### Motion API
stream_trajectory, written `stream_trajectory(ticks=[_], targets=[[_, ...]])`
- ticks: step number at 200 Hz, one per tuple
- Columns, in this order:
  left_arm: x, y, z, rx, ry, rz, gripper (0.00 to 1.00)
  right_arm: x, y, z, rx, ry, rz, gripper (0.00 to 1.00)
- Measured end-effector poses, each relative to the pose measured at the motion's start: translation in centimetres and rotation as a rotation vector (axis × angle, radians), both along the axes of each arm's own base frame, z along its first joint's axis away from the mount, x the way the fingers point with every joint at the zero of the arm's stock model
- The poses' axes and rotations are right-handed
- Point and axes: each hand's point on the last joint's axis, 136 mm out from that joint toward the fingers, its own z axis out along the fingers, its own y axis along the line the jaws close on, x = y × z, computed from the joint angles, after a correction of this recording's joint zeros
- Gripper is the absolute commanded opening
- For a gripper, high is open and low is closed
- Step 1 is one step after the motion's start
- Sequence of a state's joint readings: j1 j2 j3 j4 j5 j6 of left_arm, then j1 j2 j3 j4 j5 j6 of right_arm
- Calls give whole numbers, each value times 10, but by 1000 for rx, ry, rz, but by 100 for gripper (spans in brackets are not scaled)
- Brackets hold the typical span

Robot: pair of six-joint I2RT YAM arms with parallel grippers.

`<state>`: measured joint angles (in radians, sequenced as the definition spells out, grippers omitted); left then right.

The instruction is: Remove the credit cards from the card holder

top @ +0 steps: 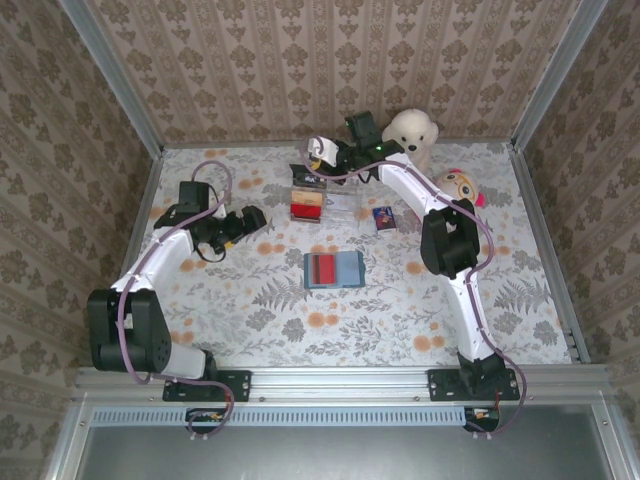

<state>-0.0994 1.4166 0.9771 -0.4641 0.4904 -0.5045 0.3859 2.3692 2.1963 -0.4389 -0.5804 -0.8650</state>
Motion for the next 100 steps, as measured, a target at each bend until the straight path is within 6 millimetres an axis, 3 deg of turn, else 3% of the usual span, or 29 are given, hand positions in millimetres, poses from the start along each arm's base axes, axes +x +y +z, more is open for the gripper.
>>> stream_trajectory(ticks=[100], targets=[[0,-4,-2,-10,6,-9,100,-1,-2,-2,2,9,5,0]])
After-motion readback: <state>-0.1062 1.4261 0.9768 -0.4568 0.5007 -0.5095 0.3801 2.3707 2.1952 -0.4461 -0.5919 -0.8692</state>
